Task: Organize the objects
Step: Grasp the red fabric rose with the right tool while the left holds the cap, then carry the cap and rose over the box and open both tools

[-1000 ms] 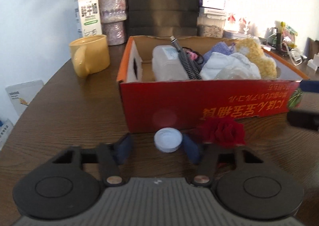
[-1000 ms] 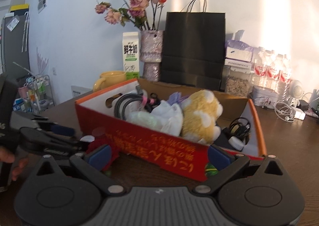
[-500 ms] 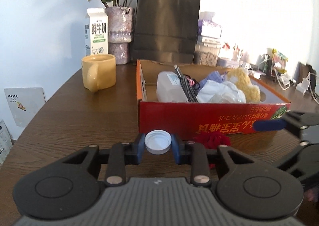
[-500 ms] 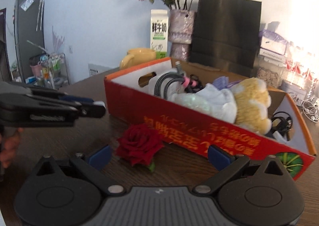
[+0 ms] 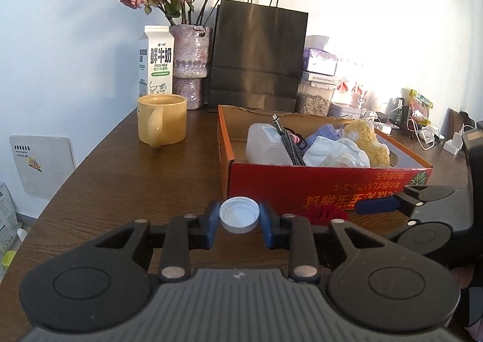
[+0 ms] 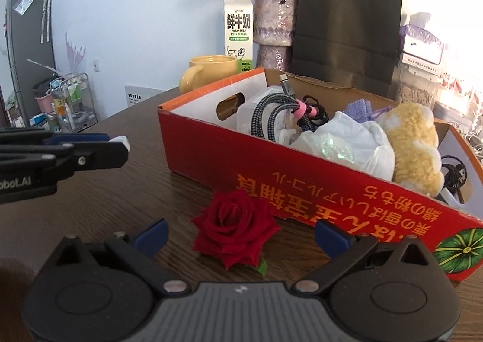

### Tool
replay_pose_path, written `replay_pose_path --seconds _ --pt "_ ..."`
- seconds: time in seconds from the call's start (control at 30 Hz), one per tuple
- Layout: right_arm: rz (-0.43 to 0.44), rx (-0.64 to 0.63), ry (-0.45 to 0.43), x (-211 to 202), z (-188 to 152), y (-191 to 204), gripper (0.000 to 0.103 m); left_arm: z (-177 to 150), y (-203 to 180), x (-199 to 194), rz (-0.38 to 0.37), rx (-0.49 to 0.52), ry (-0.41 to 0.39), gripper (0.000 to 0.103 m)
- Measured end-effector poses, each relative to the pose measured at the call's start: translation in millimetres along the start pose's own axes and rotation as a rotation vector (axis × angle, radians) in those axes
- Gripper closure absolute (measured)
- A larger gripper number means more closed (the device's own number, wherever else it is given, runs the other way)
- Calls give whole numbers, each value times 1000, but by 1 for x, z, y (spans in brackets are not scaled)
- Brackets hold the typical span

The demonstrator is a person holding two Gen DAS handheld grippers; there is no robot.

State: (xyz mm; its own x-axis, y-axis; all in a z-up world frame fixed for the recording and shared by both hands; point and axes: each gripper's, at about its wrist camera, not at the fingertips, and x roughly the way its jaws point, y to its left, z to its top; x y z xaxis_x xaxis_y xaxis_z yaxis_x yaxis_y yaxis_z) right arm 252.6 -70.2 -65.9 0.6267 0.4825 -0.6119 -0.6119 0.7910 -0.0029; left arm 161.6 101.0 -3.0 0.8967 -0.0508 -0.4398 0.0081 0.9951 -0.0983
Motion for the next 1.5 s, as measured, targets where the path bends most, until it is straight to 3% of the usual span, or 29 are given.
replay_pose_path --seconds 0.13,0.3,0.6,0.9,1.23,1.5 --pt "-8 15 9 6 2 2 14 -2 4 -2 -3 -7 3 74" --pt "-1 25 5 10 2 5 43 -4 4 -4 -4 -12 6 74" --pt "37 12 -41 -2 0 7 63 -3 -4 -8 -8 -18 2 74" --pt "79 9 -142 -37 -1 -9 66 16 -31 -9 -27 -14 -42 74" --pt "-17 51 -288 -79 18 -82 66 56 -71 23 -54 -16 -103 74" --pt "-85 62 -333 -84 39 -140 66 85 -98 61 -75 -5 -121 74"
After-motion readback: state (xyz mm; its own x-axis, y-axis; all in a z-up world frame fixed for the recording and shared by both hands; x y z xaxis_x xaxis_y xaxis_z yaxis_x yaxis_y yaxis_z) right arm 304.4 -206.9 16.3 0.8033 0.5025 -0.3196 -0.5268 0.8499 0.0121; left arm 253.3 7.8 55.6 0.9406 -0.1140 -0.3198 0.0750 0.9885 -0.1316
